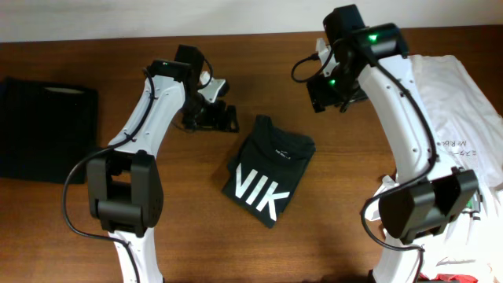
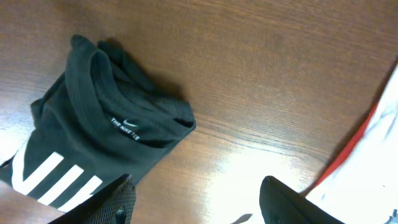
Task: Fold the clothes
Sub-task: 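Grasp the folded dark T-shirt with the left gripper and carry it left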
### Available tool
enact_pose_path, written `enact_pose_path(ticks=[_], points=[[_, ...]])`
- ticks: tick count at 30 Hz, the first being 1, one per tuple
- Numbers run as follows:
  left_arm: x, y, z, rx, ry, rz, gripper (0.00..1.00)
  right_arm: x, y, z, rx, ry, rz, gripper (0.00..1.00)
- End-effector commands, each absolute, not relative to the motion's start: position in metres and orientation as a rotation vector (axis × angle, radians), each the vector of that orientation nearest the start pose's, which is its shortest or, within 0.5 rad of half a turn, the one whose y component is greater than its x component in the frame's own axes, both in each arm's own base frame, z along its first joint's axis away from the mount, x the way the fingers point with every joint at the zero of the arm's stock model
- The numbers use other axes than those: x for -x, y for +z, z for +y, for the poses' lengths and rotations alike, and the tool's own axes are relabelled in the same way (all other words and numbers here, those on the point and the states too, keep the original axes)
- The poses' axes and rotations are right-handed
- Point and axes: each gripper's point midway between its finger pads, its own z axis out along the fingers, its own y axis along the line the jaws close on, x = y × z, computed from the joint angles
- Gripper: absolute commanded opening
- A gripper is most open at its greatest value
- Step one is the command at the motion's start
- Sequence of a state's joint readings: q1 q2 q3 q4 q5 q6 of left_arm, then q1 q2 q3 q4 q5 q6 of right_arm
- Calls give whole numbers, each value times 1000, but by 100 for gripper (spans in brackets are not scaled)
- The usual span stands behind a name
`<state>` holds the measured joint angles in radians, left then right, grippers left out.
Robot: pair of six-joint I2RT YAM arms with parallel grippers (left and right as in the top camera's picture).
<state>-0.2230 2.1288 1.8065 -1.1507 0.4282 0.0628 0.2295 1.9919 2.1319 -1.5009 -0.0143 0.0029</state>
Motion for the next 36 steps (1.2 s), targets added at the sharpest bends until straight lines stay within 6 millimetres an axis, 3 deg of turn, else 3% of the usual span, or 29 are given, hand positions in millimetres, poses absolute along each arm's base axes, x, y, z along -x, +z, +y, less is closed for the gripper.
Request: enact_pose_path(ticks=[1, 3, 7, 11, 12, 13, 14, 15, 16, 17, 18, 21, 22, 25, 28, 32, 36], points=[[-404, 94, -208, -679, -1037, 2794, 87, -396, 216, 90, 322, 28, 2923, 68], [-402, 79, -215, -693, -1073, 2807, 87, -391, 215, 89, 324, 24, 2942, 68], [-391, 41, -244, -688, -1327, 2810, 87, -383, 214, 87, 328, 18, 2976, 68], [-368, 12, -268, -737, -1400, 2879, 83, -381, 213, 87, 328, 16, 2983, 68], [-363, 9, -274, -758, -1404, 2887, 75, -380, 213, 87, 329, 16, 2987, 68], [-357, 9, -281, -789, -1405, 2888, 59, -380, 213, 87, 329, 15, 2988, 68], [-354, 9, -286, -812, -1405, 2887, 36, -380, 213, 86, 328, 9, 2988, 68], [-353, 9, -286, -816, -1399, 2888, 7, -380, 213, 85, 328, 5, 2988, 68], [-357, 4, -280, -818, -1337, 2909, 0, -380, 213, 85, 328, 4, 2991, 68], [-363, -2, -270, -785, -1242, 2955, 0, -379, 213, 85, 328, 4, 2992, 67], [-377, -7, -254, -711, -1110, 3011, 0, -379, 213, 85, 328, 3, 2994, 67], [-426, 15, -202, -548, -898, 3014, 0, -380, 213, 80, 308, 2, 2997, 67], [-454, 35, -153, -420, -688, 3032, 0, -382, 213, 70, 269, 0, 3001, 67], [-481, 76, -75, -243, -422, 3014, 1, -384, 213, 51, 195, -3, 3010, 67], [-485, 120, 8, -39, -135, 2980, 1, -385, 213, 39, 140, 6, 3014, 67], [-476, 166, 102, 170, 190, 2882, 1, -385, 213, 32, 116, 6, 3019, 67], [-479, 188, 149, 296, 243, 2772, 1, -384, 213, 32, 116, 6, 3021, 67]])
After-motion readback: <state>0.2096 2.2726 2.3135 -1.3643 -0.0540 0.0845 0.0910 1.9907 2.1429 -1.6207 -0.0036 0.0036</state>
